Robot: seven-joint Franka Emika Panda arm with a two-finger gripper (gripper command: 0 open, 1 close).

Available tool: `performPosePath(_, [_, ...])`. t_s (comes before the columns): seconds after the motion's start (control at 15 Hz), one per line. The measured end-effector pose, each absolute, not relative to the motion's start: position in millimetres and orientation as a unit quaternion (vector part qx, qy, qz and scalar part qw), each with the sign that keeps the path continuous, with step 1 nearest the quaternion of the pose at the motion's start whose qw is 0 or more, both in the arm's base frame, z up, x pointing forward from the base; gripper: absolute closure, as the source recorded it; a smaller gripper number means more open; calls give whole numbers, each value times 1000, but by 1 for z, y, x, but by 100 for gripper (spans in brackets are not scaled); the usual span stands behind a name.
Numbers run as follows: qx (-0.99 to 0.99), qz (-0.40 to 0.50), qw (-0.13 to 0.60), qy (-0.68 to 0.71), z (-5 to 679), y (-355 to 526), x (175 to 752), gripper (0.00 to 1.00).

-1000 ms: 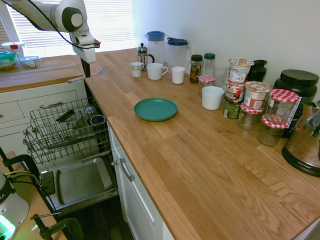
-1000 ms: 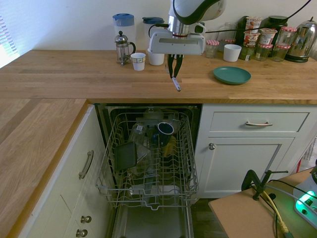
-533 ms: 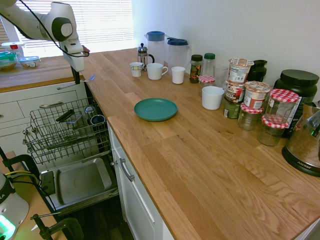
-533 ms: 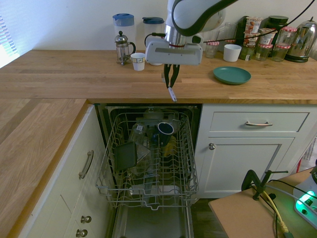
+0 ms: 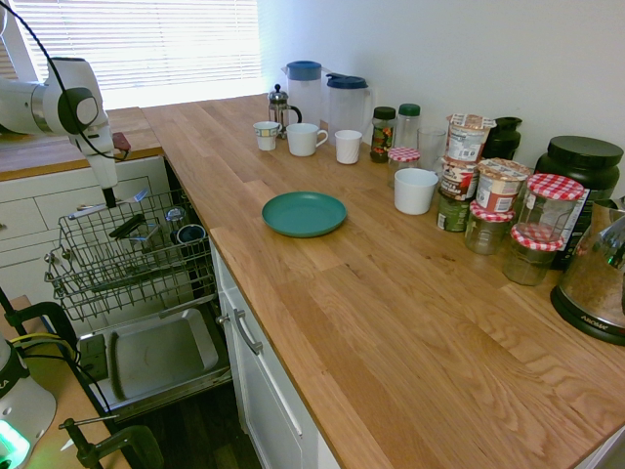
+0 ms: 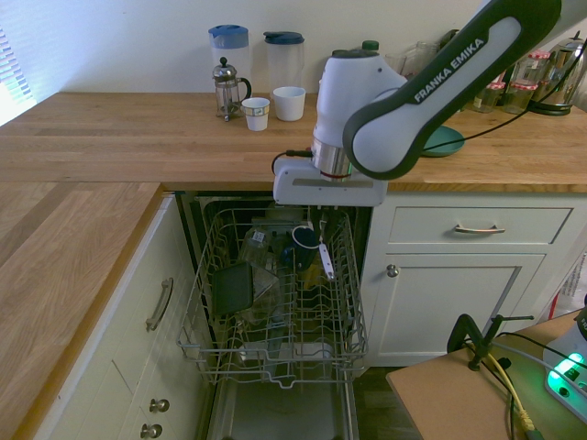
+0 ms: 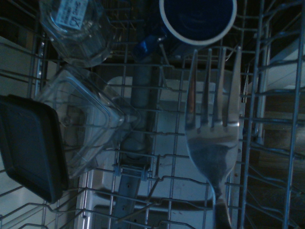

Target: Put the fork in the dishwasher

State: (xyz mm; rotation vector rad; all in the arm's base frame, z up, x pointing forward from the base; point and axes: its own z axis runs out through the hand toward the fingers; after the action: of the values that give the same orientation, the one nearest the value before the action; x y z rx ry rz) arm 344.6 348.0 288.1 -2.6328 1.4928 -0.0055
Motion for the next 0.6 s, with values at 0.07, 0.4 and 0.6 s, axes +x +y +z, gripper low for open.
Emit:
performPosePath(0.07, [-866, -3, 56, 497, 276, 347, 342, 100])
performPosePath(0.4, [-855, 13, 62, 514, 207, 333, 352, 100])
performPosePath(0.6, [-850, 24, 62, 523, 173, 328, 360, 100])
